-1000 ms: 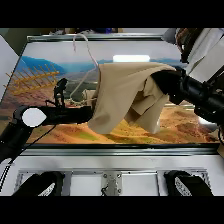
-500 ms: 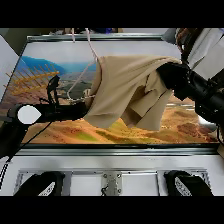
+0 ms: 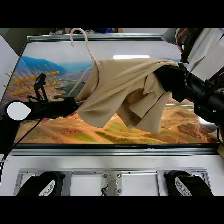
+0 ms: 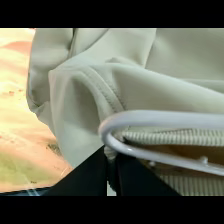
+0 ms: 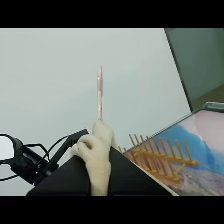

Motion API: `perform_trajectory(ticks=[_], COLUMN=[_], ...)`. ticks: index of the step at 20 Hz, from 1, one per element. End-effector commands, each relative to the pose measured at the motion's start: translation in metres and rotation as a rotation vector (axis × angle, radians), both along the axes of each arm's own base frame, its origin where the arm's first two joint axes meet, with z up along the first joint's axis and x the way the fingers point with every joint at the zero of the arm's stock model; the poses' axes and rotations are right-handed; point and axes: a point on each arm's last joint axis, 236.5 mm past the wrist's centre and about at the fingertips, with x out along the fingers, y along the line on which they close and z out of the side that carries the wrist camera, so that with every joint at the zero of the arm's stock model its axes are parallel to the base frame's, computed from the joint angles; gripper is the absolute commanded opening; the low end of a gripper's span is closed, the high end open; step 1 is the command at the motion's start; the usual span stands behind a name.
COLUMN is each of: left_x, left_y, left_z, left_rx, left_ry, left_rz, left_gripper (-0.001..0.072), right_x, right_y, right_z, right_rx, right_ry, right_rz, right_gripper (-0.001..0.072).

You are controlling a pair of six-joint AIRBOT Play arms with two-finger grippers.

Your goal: Fold the clothes and pants, and hang the long-sleeved shirts on hangers.

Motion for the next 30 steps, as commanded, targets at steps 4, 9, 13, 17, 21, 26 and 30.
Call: perform_trajectory(ticks=[4, 9, 13, 17, 21, 26, 30], left_x=[0.005, 0.018, 0.024, 0.038, 0.057, 0.081, 0.085], left_y=[0.031, 0.063, 0.09, 0.09, 0.068, 0.02, -0.016], left_z=[0.007, 0.049, 0.072, 0.116, 0.145, 0.167, 0.169], left_rx=[0.05, 0.103, 0.127, 0.156, 0.174, 0.171, 0.175], left_ry=[-0.017, -0.103, -0.149, -0.184, -0.2, -0.252, -0.236], left_rz=[0.009, 0.024, 0.073, 0.006, -0.11, -0.248, -0.368], left_gripper=[0.0021, 0.0021, 0.0021, 0.0021, 0.0021, 0.0021, 0.0021], right_x=[-0.004, -0.004, -0.01, -0.03, -0.054, -0.067, -0.068], right_y=[0.005, 0.006, 0.009, 0.021, 0.03, 0.033, 0.033], right_z=[-0.006, -0.009, -0.009, -0.022, -0.026, -0.025, -0.023], right_rx=[-0.034, -0.051, -0.055, -0.106, -0.119, -0.1, -0.086], right_ry=[-0.004, -0.003, -0.012, 0.007, 0.022, 0.062, 0.084], right_rz=[0.019, 0.018, 0.045, 0.147, 0.26, 0.328, 0.335], right_gripper=[0.0017, 0.0017, 0.0017, 0.0017, 0.0017, 0.0017, 0.0017])
